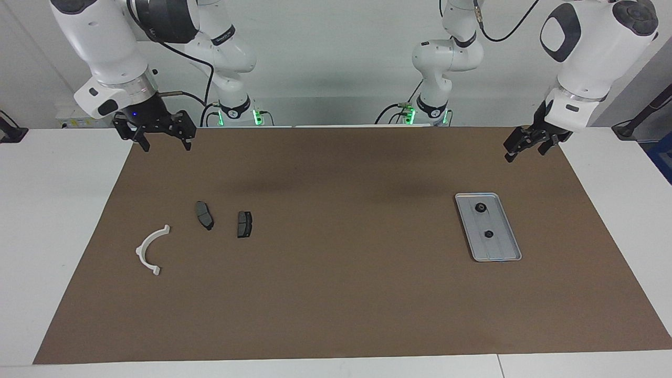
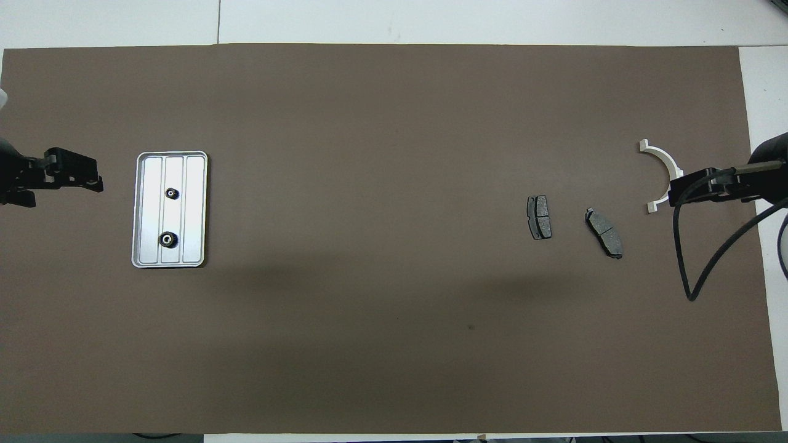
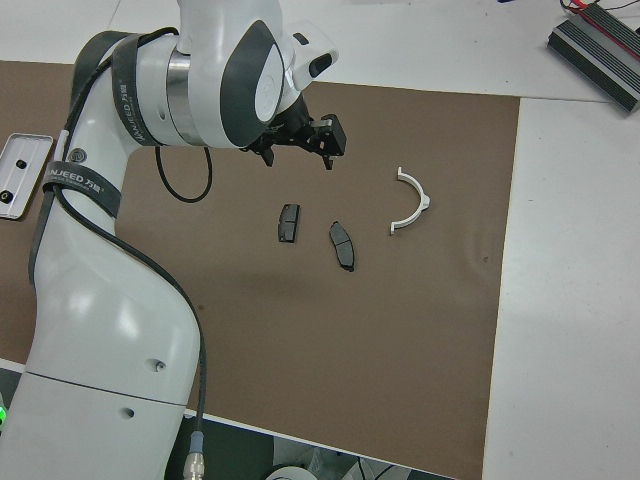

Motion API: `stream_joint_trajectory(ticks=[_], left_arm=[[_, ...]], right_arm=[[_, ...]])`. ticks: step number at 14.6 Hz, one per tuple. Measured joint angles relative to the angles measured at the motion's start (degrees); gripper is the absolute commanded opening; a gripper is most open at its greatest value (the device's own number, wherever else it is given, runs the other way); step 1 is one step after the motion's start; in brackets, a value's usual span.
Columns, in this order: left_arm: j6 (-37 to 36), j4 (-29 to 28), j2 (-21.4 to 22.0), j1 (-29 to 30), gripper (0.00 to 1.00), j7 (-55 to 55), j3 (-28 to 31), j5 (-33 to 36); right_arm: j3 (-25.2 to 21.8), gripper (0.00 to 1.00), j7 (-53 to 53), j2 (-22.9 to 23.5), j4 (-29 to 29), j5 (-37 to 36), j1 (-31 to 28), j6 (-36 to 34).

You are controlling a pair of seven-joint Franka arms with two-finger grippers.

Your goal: Place bearing gear from tray to pile

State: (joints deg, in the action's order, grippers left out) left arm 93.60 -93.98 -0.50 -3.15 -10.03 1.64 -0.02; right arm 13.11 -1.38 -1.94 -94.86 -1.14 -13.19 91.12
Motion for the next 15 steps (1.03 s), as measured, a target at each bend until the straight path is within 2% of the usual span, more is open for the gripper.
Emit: stream_joint_trajectory(ticks=[11,15], left_arm=[[0.2,-0.4,0.0,0.0,1.00,0.0,-0.6,0.0],[5.5,-4.4,0.0,0.7,1.00,0.5,-0.1,0.0]], right_arm=[[0.0,1.00,0.0,0.0,-0.2,0.0,0.0,0.0],[0.0,1.00,0.0,0.0,-0.4,0.0,0.0,0.0]])
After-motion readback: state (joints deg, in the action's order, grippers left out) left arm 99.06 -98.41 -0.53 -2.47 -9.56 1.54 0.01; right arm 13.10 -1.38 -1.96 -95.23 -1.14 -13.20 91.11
